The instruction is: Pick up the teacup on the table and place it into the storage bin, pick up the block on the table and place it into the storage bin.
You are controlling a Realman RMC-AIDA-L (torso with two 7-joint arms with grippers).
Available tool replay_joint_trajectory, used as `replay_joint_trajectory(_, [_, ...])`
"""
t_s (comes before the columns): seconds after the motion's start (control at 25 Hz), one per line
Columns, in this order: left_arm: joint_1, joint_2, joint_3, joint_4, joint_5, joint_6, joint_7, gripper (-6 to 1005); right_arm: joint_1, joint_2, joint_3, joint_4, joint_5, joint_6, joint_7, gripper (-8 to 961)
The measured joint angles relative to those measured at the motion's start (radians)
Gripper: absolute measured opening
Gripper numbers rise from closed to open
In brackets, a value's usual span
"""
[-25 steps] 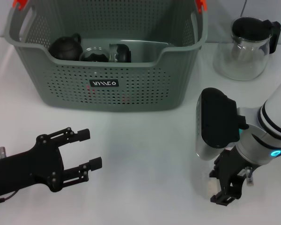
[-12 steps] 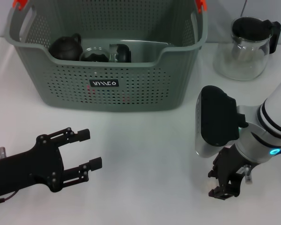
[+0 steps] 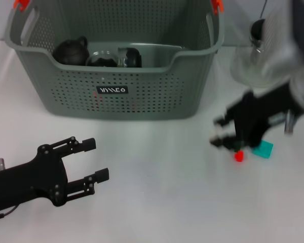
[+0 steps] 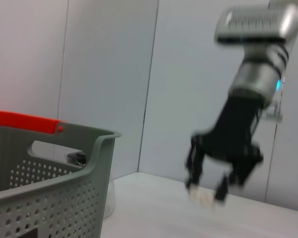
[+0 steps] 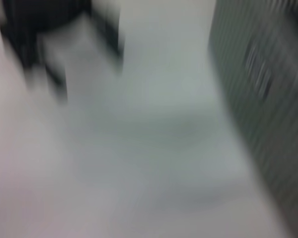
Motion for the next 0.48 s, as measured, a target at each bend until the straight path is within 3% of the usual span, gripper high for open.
replay_joint_trajectory(0.24, [0.000,-0.004,-0.002,0.000,-0.001,0.002,0.000,732,0.023,-0.001,0.201,-0.037,0.277,0.015,0.057,434])
replay_joint_trajectory(0.48, [-0.007,-0.009,-0.002,0.000,-0.002,0.002,0.000,732,0.021,0.003,0.235,-0.025,0.401,0.207,0.067,437])
